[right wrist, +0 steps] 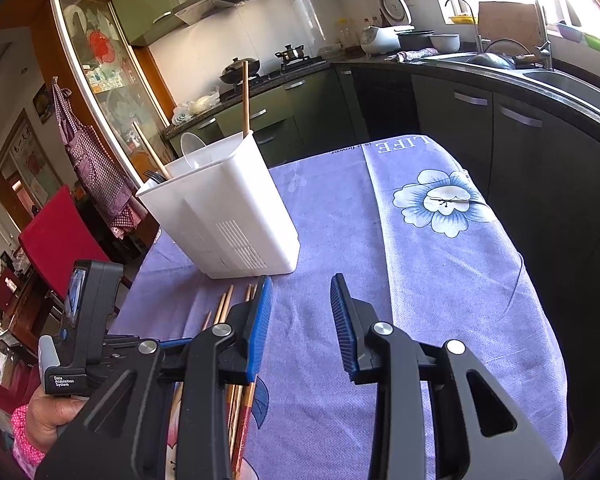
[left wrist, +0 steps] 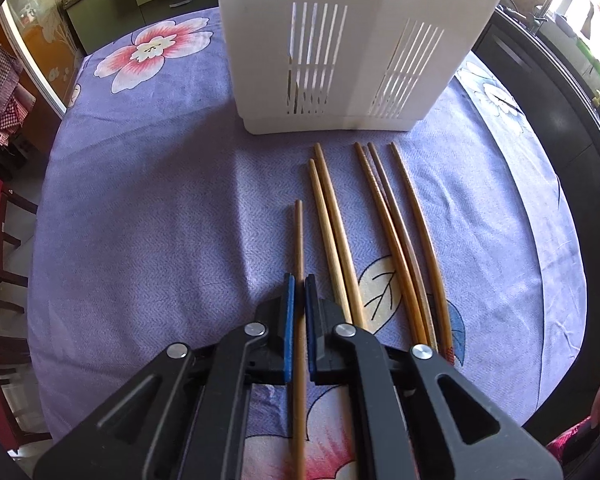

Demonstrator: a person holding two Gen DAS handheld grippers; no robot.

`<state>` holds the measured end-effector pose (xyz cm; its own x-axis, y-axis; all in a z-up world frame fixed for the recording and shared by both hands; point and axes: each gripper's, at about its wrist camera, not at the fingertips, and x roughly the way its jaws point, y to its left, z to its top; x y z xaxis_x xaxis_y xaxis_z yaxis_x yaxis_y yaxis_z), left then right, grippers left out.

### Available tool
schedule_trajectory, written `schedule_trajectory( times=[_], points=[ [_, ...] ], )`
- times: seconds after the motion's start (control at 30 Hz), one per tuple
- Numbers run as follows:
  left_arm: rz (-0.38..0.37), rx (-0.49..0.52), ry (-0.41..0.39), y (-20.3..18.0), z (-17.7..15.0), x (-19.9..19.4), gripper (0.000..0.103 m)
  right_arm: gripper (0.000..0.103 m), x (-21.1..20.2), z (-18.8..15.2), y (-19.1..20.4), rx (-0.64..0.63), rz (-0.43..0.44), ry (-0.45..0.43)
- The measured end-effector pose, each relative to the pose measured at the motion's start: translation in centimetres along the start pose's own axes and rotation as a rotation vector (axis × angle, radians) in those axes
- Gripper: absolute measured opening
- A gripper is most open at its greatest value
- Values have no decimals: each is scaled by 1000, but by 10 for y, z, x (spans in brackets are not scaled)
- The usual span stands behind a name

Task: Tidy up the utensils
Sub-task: 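Lift a chopstick with the left gripper toward the white holder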

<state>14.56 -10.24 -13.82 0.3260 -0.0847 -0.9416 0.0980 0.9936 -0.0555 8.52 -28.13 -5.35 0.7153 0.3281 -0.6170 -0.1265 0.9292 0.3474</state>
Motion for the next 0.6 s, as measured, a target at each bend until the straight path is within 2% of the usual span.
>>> schedule_trajectory(
  times=[0.17, 0.27, 0.47, 0.6],
  points=[
    [13, -22, -5, 19, 1, -4, 5, 35, 8, -1, 2, -13, -13, 22],
    [9, -51, -39, 34, 3, -14, 5, 35, 26, -3, 7, -46, -28, 88],
    [-14, -104, -158, 57, 5, -50, 5, 35, 78, -14, 20, -100, -52, 209],
    [-10, -113, -269, 65, -1, -81, 5, 35, 103, -25, 35, -158, -66, 246]
  ],
)
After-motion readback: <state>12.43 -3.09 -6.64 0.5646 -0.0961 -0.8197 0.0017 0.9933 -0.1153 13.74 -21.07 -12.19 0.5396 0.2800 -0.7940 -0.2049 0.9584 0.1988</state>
